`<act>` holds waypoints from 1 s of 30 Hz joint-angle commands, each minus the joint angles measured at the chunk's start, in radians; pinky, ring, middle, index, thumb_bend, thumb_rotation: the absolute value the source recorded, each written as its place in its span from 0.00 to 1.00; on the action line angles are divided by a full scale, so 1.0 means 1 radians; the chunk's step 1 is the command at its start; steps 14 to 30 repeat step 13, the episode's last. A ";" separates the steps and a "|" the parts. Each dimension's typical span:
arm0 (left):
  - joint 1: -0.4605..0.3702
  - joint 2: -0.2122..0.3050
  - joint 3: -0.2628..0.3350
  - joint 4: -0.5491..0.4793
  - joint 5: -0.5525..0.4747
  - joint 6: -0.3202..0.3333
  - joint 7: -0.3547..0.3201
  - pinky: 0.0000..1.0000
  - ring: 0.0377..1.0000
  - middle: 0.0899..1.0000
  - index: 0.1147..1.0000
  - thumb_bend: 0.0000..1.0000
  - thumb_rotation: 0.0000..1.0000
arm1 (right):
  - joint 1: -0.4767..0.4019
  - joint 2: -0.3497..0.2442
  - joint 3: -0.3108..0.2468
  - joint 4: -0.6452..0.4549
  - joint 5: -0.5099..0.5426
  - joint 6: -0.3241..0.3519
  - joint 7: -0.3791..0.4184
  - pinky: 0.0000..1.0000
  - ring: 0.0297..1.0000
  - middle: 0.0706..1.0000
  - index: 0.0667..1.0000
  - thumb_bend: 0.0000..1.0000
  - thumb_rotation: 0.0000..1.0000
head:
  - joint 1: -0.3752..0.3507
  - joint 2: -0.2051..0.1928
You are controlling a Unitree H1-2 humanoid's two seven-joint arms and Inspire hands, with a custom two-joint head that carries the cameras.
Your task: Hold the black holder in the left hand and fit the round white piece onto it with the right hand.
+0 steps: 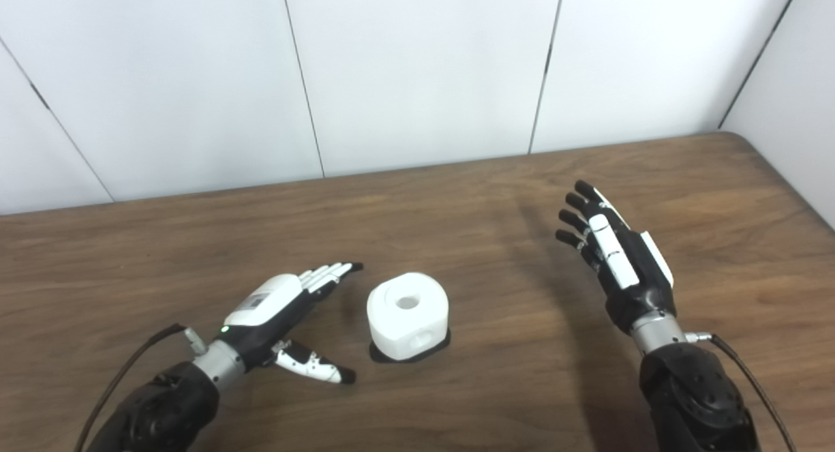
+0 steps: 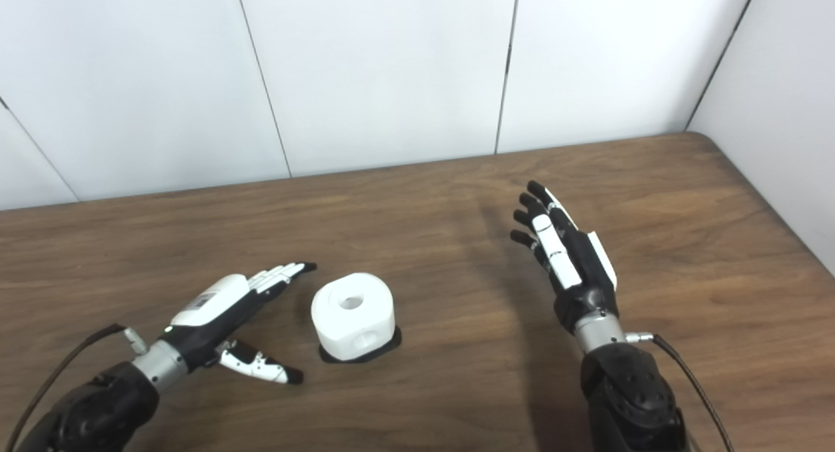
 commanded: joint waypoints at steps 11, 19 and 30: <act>0.011 0.069 0.108 0.123 -0.241 -0.020 -0.054 0.97 1.00 1.00 1.00 1.00 0.20 | -0.009 0.009 -0.012 0.007 0.017 -0.091 0.001 0.81 0.88 0.90 0.90 0.24 0.70 | 0.007 -0.038; 0.033 0.049 0.145 0.124 -0.285 0.009 -0.028 0.95 1.00 1.00 1.00 1.00 0.36 | -0.006 0.015 -0.011 0.015 0.003 -0.096 -0.012 0.80 0.87 0.89 0.89 0.25 0.69 | -0.018 -0.072; 0.033 0.049 0.145 0.124 -0.285 0.009 -0.028 0.95 1.00 1.00 1.00 1.00 0.36 | -0.006 0.015 -0.011 0.015 0.003 -0.096 -0.012 0.80 0.87 0.89 0.89 0.25 0.69 | -0.018 -0.072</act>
